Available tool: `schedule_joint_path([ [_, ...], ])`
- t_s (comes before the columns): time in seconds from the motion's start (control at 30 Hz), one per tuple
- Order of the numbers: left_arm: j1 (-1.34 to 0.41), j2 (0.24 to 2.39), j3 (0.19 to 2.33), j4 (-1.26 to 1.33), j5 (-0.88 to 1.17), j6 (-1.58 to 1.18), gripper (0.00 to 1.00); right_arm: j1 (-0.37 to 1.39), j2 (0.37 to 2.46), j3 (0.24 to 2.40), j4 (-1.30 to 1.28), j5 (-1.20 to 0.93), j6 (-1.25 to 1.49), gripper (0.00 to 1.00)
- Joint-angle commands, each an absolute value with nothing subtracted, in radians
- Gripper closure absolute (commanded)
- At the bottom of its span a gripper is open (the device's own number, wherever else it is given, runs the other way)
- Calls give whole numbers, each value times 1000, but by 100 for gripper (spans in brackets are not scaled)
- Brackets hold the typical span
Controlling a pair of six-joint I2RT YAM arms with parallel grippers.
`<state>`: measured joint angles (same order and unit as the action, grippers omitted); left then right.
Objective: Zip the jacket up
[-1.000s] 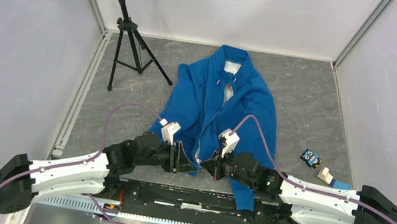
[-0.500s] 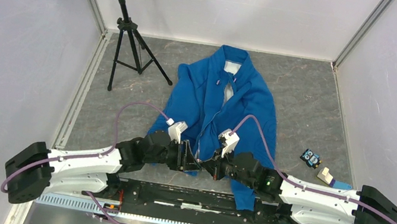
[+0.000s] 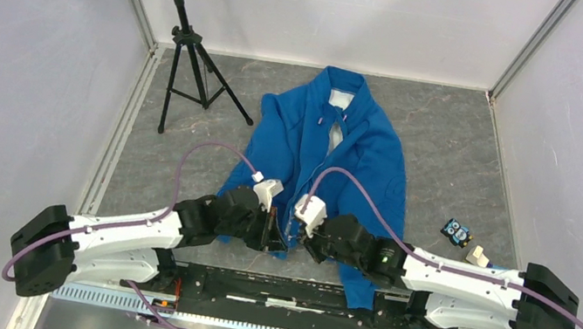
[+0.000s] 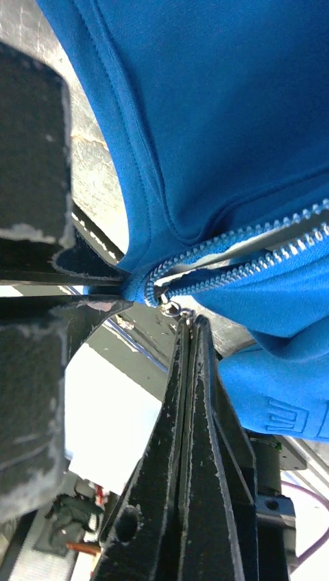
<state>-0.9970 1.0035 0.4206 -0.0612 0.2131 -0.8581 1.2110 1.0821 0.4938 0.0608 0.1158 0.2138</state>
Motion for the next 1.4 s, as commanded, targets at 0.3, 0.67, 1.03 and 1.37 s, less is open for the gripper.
schedule_joint_path([
  [0.3,-1003,1115,445,-206,417,-709,98,1379,1104,636,139,650,-325,100],
  [0.67,-1005,1042,307,-138,407,-780,98,1183,1041,552,168,720,-231,100],
  [1.03,-1005,1104,319,-115,440,-755,98,766,1404,841,320,514,-512,100],
  [1.37,-1013,1108,308,-79,471,-788,98,551,1928,1436,351,455,-644,100],
])
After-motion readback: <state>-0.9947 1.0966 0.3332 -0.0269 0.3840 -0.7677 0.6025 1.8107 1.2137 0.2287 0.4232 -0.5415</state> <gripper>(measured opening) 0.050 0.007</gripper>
